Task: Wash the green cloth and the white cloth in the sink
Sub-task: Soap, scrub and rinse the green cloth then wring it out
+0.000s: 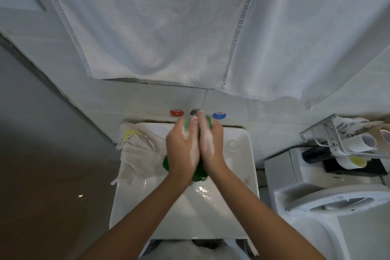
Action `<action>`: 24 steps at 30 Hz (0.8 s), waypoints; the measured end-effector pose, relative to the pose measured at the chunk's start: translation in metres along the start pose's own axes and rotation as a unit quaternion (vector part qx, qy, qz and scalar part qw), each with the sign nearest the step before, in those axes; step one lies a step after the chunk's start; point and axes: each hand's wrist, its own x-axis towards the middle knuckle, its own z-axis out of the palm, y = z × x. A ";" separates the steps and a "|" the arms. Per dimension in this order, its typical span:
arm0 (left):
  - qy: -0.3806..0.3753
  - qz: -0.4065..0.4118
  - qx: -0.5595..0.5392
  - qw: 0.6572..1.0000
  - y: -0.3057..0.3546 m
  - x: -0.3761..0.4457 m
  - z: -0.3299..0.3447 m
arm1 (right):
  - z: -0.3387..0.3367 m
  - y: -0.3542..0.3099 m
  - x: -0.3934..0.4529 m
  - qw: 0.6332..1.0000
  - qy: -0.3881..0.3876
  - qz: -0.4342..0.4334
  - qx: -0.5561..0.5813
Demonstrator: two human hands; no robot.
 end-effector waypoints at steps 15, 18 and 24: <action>0.029 -0.029 -0.040 0.998 0.002 0.031 -0.008 | 0.001 -0.007 -0.015 0.998 -0.059 -0.005 0.022; 0.015 -0.018 -0.046 0.999 0.002 0.014 -0.006 | -0.006 -0.012 -0.004 0.998 -0.069 -0.007 -0.009; -0.016 -0.007 -0.005 1.000 -0.003 0.018 0.001 | -0.004 0.000 -0.015 1.000 0.002 0.011 0.015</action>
